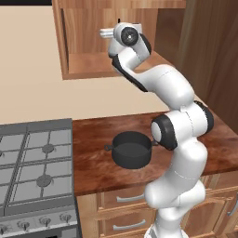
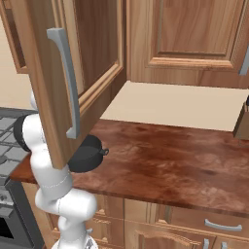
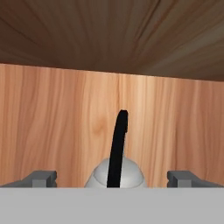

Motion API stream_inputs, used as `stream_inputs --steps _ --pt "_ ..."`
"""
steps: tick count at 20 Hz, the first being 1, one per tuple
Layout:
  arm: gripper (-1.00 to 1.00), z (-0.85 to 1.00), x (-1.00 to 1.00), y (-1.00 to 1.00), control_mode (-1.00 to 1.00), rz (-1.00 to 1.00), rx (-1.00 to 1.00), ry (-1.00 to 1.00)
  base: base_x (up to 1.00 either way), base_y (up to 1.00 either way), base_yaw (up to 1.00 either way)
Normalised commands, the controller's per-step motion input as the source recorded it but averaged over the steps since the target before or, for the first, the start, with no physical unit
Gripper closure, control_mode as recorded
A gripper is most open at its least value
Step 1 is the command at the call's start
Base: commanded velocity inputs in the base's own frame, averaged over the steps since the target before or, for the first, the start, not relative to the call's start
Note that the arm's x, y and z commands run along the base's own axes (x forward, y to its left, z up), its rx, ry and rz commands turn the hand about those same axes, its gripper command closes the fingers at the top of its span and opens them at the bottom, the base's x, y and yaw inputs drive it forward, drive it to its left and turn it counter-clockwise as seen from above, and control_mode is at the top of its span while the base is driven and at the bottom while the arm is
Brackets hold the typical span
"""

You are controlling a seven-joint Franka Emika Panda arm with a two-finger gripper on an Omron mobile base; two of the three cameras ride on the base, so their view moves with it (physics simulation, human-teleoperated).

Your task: Pick the kettle from the cabinet and place it on a stove burner. Then pick the pot from the counter and place it on another stove burner. Finally, turn both burners on.

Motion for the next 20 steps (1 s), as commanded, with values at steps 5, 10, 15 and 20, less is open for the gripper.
stream_inputs --steps 5,10,15,20 --pt "-1.00 0.00 0.10 -0.05 -1.00 0.00 0.00 0.00 0.00 0.00 0.00" --pt "-1.00 0.00 0.23 0.00 -1.00 0.00 0.00 0.00 0.00 0.00 0.00" --pt "-1.00 0.00 0.28 0.00 -1.00 0.00 0.00 0.00 0.00 0.00 0.00" --pt "1.00 0.00 0.13 0.00 -1.00 0.00 0.00 0.00 0.00 0.00 0.00"
